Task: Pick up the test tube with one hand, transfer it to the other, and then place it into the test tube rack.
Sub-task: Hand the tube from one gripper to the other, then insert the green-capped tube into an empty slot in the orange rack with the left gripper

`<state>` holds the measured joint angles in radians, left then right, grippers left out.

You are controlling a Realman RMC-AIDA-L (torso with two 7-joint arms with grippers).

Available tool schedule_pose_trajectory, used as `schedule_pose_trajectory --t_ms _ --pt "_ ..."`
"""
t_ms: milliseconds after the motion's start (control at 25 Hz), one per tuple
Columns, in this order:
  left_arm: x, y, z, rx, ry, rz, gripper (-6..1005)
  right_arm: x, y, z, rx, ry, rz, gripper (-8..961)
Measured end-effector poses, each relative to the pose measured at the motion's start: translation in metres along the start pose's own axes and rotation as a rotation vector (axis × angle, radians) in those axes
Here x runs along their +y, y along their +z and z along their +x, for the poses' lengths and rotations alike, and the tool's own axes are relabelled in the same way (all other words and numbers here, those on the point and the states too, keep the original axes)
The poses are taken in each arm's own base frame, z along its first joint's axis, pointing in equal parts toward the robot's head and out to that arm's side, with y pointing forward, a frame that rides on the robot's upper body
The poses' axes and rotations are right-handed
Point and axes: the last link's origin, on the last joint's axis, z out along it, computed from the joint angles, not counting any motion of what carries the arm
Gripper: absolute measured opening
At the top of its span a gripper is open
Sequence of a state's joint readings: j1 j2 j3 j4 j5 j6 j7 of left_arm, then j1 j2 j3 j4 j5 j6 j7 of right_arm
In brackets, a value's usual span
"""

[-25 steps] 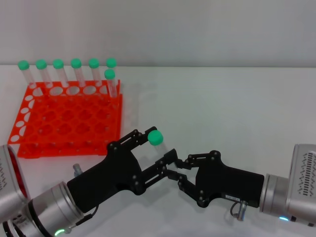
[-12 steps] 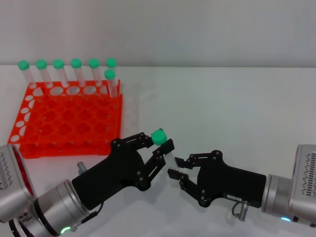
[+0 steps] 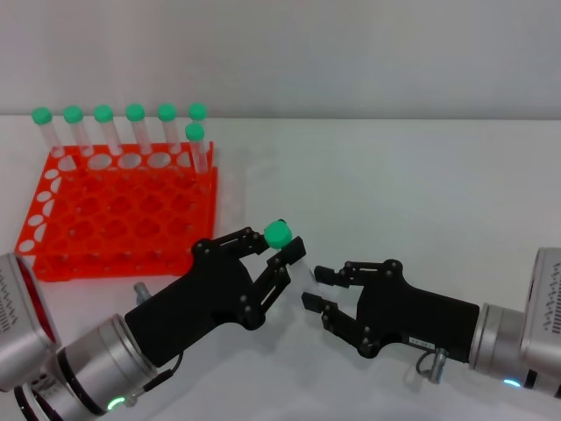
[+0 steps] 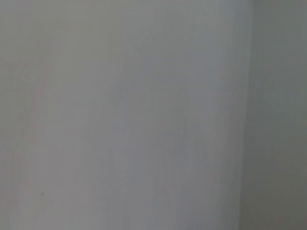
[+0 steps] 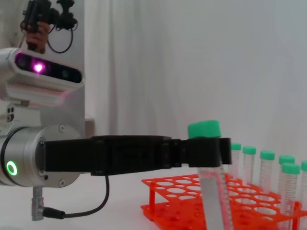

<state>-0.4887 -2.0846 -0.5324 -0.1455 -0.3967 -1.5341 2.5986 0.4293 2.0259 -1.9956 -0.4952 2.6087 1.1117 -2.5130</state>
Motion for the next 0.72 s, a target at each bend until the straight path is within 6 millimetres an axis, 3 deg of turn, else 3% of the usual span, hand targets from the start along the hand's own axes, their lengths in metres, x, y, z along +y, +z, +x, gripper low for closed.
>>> schedule_pose_trajectory --t_ms 200,360,480,520,640,720 --pt "-0.002 -0.004 0.001 0.02 -0.006 0.03 236 -0.004 -0.003 0.001 0.004 0.043 0.016 380" --pt "-0.006 -0.01 0.003 0.044 -0.014 0.082 237 -0.013 -0.016 0.006 0.009 0.076 0.082 464" --pt "-0.016 -0.034 0.008 0.1 -0.003 0.207 238 -0.019 -0.027 0.009 0.01 0.096 0.132 527" --pt "-0.018 -0.04 0.009 0.113 0.004 0.238 238 -0.026 -0.042 0.015 0.012 0.119 0.197 548" --pt "-0.023 -0.063 0.012 0.161 0.031 0.363 239 -0.034 -0.06 0.018 -0.001 0.142 0.282 611" --pt "-0.029 -0.075 0.014 0.185 0.046 0.444 240 -0.044 -0.08 0.02 -0.029 0.165 0.378 738"
